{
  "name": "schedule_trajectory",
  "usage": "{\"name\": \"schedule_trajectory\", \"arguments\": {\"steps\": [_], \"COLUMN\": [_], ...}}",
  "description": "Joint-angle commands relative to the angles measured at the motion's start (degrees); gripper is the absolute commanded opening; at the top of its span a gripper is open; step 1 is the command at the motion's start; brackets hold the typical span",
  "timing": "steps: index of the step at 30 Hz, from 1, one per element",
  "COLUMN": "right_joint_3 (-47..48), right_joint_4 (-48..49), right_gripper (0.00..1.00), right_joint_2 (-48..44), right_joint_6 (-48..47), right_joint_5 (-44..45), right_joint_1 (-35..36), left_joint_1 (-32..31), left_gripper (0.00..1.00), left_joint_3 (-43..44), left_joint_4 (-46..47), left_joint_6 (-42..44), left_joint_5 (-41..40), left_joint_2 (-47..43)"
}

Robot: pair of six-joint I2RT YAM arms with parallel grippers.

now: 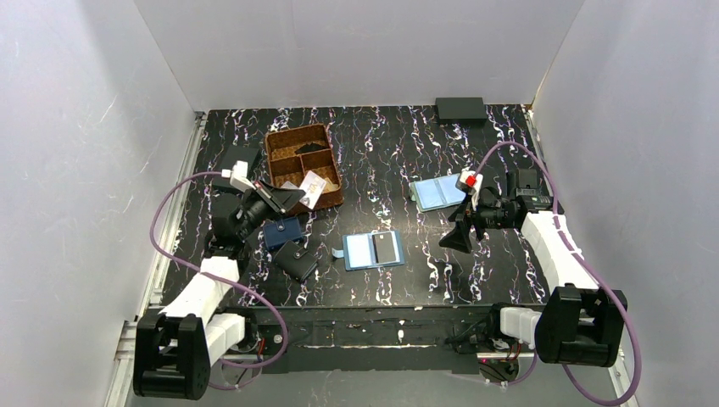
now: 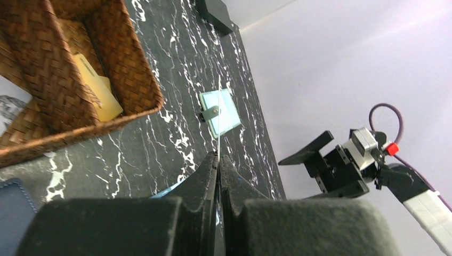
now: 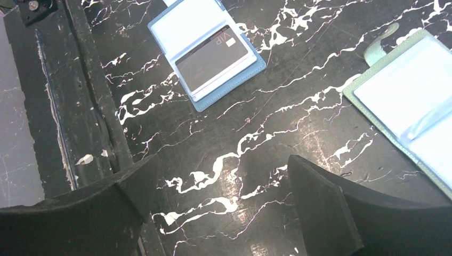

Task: Take the credit cards out of the card holder
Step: Place the credit card in the storage box.

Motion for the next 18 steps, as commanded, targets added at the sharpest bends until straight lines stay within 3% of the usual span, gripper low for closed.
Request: {"name": "schedule_trajectory", "arguments": {"steps": [1, 7, 18], "right_joint_3": [-0.68, -0.86, -1.03], "right_joint_4": [1.36, 1.43, 1.50], "right_gripper": [0.98, 0.98, 0.98], "right_joint_2": [-1.31, -1.69, -1.78], "right_joint_6": [0.92, 0.99, 1.09], "right_joint_5": [-0.05, 0.12, 0.18], "right_joint_1": [-0.17, -0.21, -0.26], "left_joint_1": [2.83, 7.47, 10.32], "left_gripper": [0.00, 0.00, 0.00], "left_joint_3": [2.99, 5.39, 10.96], "left_joint_4": [0.28, 0.01, -0.24], "left_joint_6": [0.75, 1.33, 3.48], "left_joint_5": [-0.57, 0.28, 0.35], "left_joint_2": [2.21, 6.88, 16.05]}}
